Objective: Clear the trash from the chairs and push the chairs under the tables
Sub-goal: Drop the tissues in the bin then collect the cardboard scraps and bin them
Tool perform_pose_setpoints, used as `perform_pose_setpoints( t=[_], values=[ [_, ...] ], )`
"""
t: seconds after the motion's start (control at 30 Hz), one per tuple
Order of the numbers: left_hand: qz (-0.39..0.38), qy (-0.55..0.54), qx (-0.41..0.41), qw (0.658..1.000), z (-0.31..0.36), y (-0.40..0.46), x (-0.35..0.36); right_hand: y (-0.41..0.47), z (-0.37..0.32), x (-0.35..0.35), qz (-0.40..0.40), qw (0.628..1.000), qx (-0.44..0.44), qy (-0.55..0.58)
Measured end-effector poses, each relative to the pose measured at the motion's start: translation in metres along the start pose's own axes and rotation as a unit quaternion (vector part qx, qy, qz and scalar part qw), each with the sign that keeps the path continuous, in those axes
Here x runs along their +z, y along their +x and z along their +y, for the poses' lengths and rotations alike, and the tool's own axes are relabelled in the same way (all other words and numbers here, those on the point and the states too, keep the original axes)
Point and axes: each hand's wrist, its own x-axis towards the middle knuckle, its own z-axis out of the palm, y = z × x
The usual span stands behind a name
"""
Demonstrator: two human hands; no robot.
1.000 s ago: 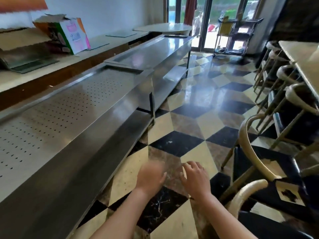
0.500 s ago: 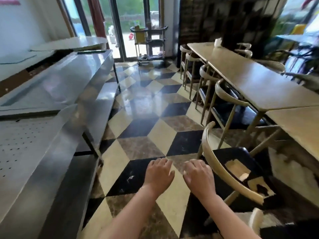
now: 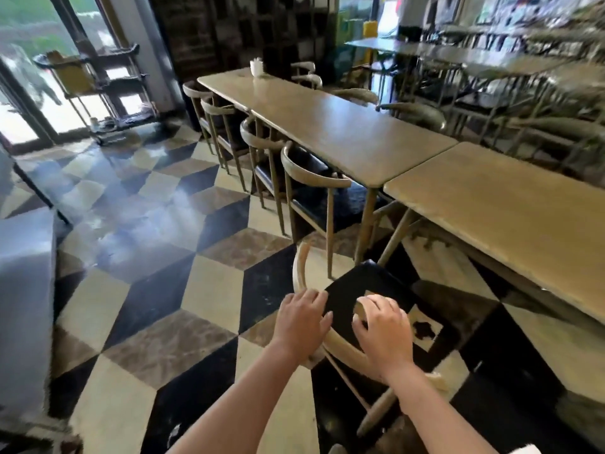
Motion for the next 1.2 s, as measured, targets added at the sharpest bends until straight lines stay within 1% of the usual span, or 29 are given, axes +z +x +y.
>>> perform_pose_setpoints(
  t=[0.1, 0.2, 0.33, 0.5, 0.67, 0.83, 0.97, 1.07, 1.2],
  values=[
    [-0.025, -0.008, 0.018, 0.999, -0.002, 0.046, 0.012, 0.026, 0.028, 0.01, -0.003, 0.998, 0.057, 0.012],
    [-0.04, -0.001, 0.037, 0.999, -0.002, 0.085, 0.025, 0.048, 0.053, 0.017, -0.021, 0.996, 0.092, -0.001],
    [-0.082, 0.012, 0.062, 0.995, 0.004, 0.126, 0.05, 0.063, 0.08, 0.028, -0.038, 0.988, 0.151, -0.006],
    [-0.141, 0.019, 0.127, 0.982, 0.011, 0.181, 0.082, 0.082, 0.119, 0.043, -0.057, 0.967, 0.248, -0.013],
    [-0.206, 0.034, 0.202, 0.957, 0.013, 0.243, 0.121, 0.099, 0.152, 0.061, -0.07, 0.924, 0.377, -0.019],
    [-0.256, 0.034, 0.263, 0.93, 0.02, 0.3, 0.168, 0.123, 0.184, 0.088, -0.063, 0.876, 0.478, -0.015],
    [-0.295, 0.045, 0.289, 0.91, 0.022, 0.332, 0.225, 0.131, 0.224, 0.133, -0.085, 0.843, 0.531, 0.017],
    [-0.324, 0.064, 0.288, 0.899, 0.02, 0.348, 0.277, 0.133, 0.261, 0.173, -0.109, 0.821, 0.56, 0.03],
    [-0.347, 0.079, 0.285, 0.89, 0.013, 0.358, 0.348, 0.125, 0.298, 0.233, -0.095, 0.796, 0.596, 0.054]
  ],
)
